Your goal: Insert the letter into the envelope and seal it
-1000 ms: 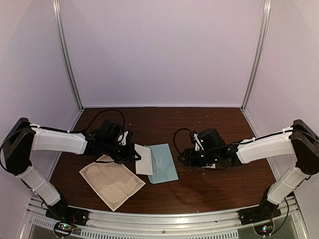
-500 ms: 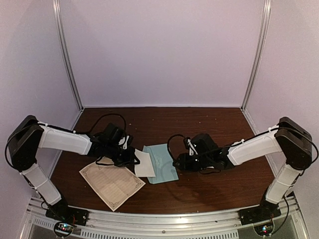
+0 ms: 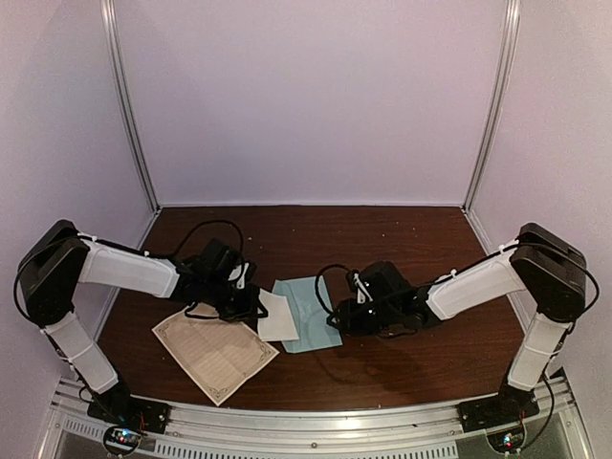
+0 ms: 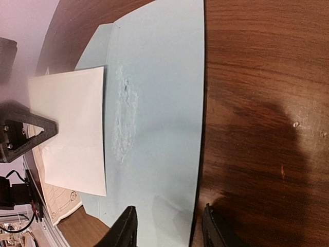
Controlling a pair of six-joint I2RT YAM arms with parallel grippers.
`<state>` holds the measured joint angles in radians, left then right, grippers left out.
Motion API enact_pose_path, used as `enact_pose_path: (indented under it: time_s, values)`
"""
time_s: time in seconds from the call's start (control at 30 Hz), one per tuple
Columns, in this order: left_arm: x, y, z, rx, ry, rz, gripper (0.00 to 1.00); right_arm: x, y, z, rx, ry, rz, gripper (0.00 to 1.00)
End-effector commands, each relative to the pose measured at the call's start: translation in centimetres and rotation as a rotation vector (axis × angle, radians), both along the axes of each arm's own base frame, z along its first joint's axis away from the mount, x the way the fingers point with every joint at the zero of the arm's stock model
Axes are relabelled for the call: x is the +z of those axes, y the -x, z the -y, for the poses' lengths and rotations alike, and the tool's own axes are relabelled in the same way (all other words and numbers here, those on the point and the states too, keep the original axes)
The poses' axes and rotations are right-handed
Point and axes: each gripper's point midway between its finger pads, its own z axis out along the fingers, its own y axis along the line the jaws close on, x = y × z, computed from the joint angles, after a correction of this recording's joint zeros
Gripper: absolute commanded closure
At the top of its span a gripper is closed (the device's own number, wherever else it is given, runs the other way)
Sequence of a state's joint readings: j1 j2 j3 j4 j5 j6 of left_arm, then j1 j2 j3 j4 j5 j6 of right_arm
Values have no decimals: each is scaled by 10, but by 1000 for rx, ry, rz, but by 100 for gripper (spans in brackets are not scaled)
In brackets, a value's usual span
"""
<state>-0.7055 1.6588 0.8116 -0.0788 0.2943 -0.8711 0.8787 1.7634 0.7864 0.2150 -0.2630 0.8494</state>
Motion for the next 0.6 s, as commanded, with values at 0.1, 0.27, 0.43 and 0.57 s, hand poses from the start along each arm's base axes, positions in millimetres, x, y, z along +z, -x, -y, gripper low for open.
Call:
enact_pose_path:
  time_s: [0.1,0.27,0.43,0.57]
  values:
    - [-4,-7,3,-27,1,31,100,8,-3,-16,11,-44,9,57]
    - [-4,-8,5,-34,5,37,100,7,-1,-18,19,-40,6,57]
    - [-4,-10,6,-38,4,43,100,6,0,-22,28,-41,2,58]
    - [-4,-10,9,-42,13,40,100,6,1,-25,35,-41,1,58]
